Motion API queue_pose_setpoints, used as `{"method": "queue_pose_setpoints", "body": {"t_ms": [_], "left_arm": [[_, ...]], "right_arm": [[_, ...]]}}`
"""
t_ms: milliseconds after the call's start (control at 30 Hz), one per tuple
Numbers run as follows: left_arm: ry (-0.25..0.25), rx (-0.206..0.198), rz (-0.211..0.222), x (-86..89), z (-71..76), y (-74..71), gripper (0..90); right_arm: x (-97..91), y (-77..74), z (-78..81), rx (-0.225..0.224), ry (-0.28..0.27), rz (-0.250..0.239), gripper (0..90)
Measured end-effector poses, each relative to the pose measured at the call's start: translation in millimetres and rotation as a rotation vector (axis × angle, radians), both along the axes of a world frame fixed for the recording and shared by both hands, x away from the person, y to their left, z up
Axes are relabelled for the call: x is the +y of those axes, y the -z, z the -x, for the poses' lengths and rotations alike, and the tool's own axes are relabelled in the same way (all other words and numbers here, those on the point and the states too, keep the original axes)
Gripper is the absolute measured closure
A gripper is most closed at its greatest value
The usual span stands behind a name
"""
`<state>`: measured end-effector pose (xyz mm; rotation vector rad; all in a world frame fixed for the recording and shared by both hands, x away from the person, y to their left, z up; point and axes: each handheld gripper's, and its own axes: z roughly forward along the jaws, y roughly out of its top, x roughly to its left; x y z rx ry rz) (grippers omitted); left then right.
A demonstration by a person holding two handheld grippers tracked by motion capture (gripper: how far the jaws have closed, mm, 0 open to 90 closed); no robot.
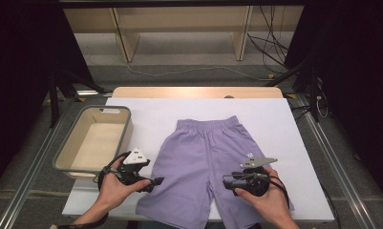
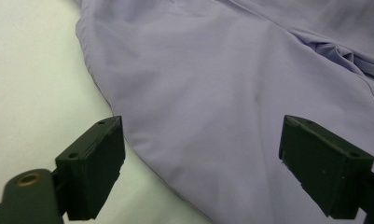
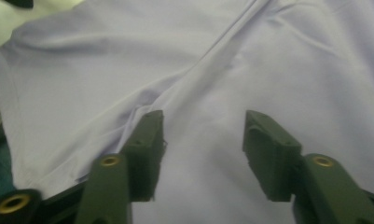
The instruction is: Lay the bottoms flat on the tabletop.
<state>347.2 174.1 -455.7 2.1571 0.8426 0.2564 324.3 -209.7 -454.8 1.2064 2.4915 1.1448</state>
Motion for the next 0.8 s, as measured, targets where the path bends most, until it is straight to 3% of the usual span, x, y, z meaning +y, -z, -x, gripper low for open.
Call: {"method": "queue_pose_setpoints", "body": {"t_ms": [300,800], "left_arm": [[0.003,-0.027,0.028,3.9,4.1,2.0,14.6],[-0.002,-0.037,0.022,6.3,5.3,5.2,15.8]], "right_arm": [[-3.2,4.4,-2.1,-0.069,0.033,-0.074,34.1],[-3.9,0.5,-6.0,-0.141,0.055,-0.115,27.3]]}}
